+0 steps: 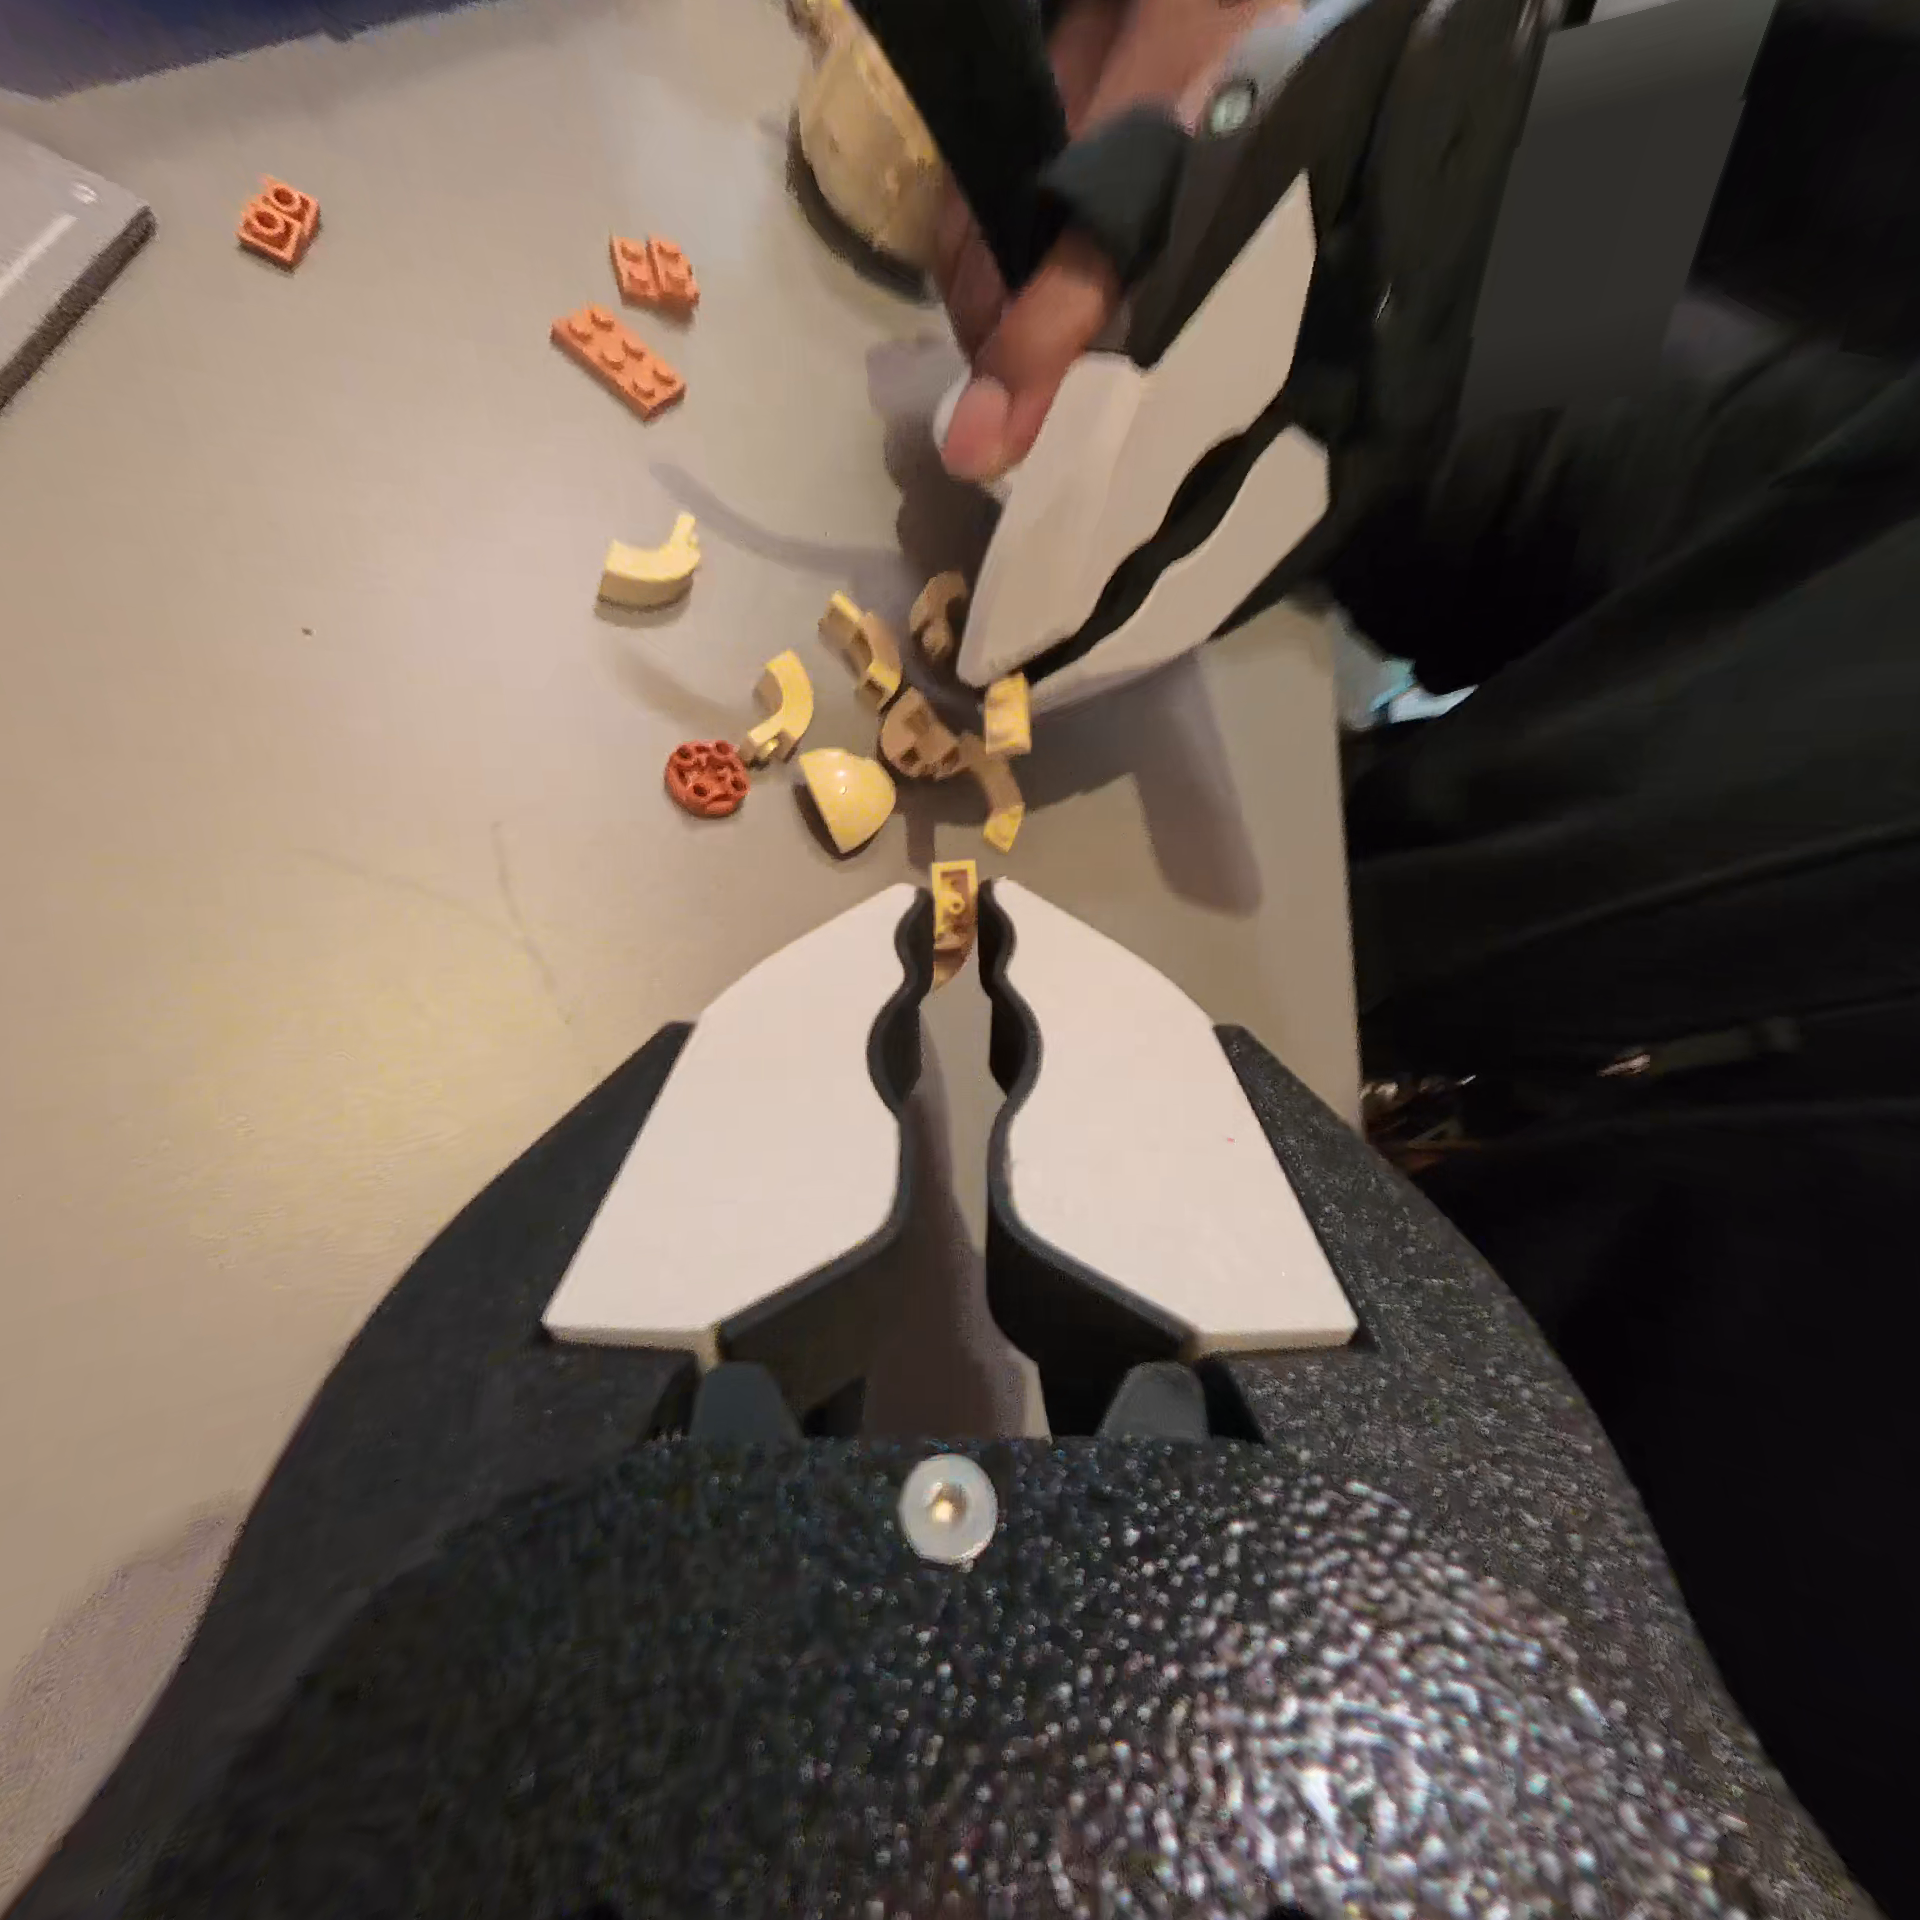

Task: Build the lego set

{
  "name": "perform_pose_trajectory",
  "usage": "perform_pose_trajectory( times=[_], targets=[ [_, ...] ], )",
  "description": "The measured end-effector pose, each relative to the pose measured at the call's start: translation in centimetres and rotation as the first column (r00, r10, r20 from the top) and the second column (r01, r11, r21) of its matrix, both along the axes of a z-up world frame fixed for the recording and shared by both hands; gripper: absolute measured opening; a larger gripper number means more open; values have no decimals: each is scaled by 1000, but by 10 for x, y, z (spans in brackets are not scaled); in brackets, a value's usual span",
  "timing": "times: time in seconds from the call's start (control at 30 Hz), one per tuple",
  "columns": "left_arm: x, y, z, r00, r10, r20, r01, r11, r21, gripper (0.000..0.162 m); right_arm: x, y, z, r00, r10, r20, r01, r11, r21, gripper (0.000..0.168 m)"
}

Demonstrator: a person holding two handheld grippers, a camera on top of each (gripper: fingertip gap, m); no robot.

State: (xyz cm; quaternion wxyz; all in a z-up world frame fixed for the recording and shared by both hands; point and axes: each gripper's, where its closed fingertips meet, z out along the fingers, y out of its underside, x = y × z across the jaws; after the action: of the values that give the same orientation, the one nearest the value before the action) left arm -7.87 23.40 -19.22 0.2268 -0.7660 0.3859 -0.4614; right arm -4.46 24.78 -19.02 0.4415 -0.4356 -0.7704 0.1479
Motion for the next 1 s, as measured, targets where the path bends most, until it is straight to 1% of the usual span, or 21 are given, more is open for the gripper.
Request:
perform_pose_trajectory(
  times=[0.13, 0.2, 0.23, 0.3, 0.43, 0.53, 0.63, 0.67, 0.8, 0.83, 0.93, 1.0],
  targets=[
    [7, 8, 23, 975, 105, 194, -87, 991, -100, 8, -10, -2, 10, 996, -14, -91, 14, 1000, 0, 3],
    [7, 18, 40, 926, 199, 320, -155, 975, -159, 7, -15, -1, 18, 987, -40, -157, 39, 999, -7, 3],
    [6, 24, 48, 888, 257, 381, -190, 960, -205, 7, -18, 0, 23, 980, -57, -191, 56, 998, -12, 3],
    [2, 34, 61, 789, 371, 489, -239, 919, -312, 7, -22, 5, 35, 958, -105, -269, 105, 994, -14, 3],
    [-2, 47, 70, 570, 573, 588, -291, 811, -508, 7, -25, 13, 56, 906, -190, -379, 210, 978, 11, 3],
    [-1, 50, 75, 433, 649, 626, -292, 758, -584, 7, -24, 19, 63, 876, -244, -416, 279, 960, 25, 3],
    [4, 49, 77, 335, 696, 635, -275, 717, -641, 7, -23, 25, 60, 869, -279, -409, 321, 947, 34, 3],
    [6, 49, 77, 319, 704, 635, -270, 709, -651, 7, -22, 27, 59, 868, -287, -405, 329, 943, 38, 3],
    [7, 51, 71, 298, 734, 610, -306, 679, -667, 7, -21, 29, 52, 874, -304, -380, 341, 940, 31, 3],
    [7, 52, 68, 305, 741, 599, -320, 672, -668, 7, -21, 29, 50, 878, -305, -368, 341, 939, 36, 3],
    [7, 53, 59, 360, 751, 553, -377, 660, -650, 7, -23, 27, 38, 908, -290, -304, 322, 945, 60, 3],
    [6, 52, 57, 394, 746, 537, -405, 665, -628, 7, -24, 24, 31, 924, -275, -266, 305, 949, 79, 3]
  ],
)
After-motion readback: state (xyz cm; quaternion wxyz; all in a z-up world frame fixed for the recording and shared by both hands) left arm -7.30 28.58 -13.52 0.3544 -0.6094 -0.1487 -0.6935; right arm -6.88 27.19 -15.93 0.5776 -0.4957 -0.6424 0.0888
